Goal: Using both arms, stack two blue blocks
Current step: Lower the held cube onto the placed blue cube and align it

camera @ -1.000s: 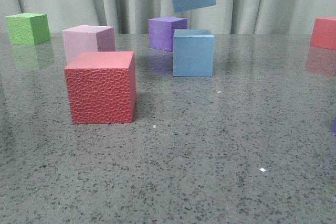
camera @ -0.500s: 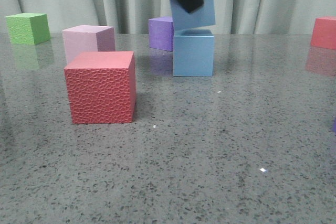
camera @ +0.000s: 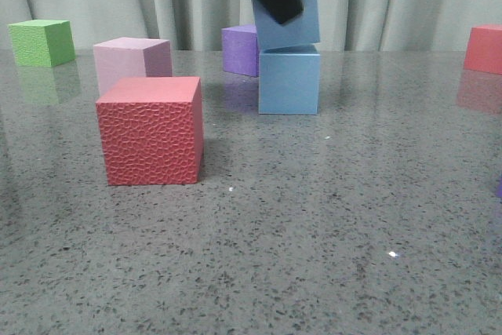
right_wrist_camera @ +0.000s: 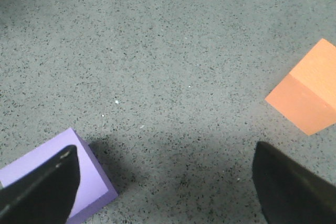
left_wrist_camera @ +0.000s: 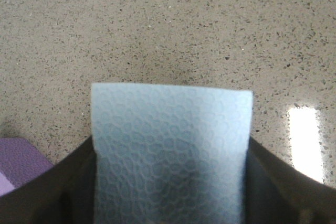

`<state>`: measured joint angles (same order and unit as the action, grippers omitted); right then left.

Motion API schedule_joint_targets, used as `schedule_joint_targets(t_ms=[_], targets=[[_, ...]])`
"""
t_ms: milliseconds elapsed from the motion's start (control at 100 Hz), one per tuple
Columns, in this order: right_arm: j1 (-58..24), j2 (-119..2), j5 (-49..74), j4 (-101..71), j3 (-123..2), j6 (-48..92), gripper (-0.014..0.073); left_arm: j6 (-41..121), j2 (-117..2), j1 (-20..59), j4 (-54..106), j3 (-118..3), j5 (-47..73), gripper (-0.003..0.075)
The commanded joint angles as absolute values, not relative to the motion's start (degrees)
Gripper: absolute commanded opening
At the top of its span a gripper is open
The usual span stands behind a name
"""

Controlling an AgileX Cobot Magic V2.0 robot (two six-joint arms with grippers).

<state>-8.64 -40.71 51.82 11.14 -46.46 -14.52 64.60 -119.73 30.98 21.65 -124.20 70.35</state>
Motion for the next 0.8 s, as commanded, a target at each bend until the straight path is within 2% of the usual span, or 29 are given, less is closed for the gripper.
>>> schedule_joint_targets(t_ms=[0, 790], targets=[[-8.28, -40.45, 48.41, 12.6, -47.92, -14.1, 0.0654, 64.93, -116.37, 31.39, 24.0, -126.0, 68.76, 0.0211], [-8.28, -40.45, 48.33, 12.6, -47.92, -14.1, 0.0654, 67.49, -116.37, 31.39, 24.54, -126.0, 69.58, 0.0211]])
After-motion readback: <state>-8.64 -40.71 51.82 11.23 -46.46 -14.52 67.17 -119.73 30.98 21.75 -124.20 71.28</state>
